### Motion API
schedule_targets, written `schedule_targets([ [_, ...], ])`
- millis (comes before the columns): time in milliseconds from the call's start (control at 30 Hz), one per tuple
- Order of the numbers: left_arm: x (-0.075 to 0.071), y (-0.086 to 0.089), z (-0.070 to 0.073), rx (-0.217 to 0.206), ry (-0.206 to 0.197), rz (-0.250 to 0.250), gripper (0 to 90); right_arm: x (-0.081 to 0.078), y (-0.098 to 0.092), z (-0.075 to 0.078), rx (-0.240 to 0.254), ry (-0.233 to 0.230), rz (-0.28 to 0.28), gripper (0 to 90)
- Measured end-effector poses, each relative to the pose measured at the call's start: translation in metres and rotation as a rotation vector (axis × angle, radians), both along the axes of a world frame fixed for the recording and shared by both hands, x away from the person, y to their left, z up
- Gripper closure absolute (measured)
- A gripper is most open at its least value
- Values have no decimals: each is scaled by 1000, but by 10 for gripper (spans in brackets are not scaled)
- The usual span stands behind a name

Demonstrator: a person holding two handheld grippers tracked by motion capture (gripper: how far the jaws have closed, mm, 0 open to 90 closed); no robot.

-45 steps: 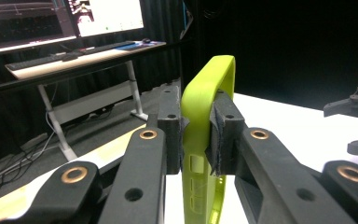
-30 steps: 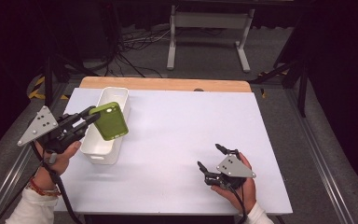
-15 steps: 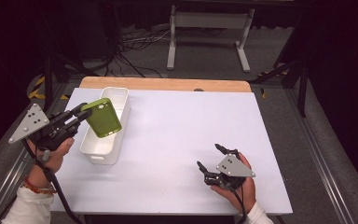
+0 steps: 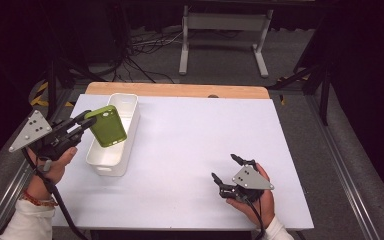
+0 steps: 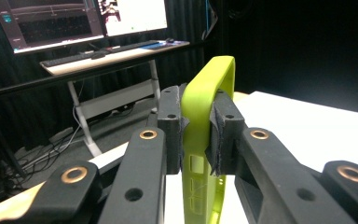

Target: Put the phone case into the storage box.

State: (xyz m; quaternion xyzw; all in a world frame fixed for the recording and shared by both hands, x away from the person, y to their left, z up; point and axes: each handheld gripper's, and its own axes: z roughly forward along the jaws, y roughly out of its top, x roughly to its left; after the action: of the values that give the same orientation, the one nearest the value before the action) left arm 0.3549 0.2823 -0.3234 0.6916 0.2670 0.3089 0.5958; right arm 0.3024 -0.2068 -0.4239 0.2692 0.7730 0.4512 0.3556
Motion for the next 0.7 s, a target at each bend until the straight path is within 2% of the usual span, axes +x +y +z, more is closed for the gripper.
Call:
schedule_targets([
  [133, 1, -2, -2, 5, 1, 1, 778, 0, 0, 0, -1, -1, -2, 195],
  [167, 2, -1, -2, 19, -1, 3, 778, 0, 0, 0, 0, -1, -1, 195],
  [400, 5, 0, -6, 16, 8, 9, 778, 0, 0, 0, -1, -2, 0, 195],
  [700, 10, -1, -9, 35, 16, 18, 778, 0, 0, 0, -3, -1, 2, 195],
])
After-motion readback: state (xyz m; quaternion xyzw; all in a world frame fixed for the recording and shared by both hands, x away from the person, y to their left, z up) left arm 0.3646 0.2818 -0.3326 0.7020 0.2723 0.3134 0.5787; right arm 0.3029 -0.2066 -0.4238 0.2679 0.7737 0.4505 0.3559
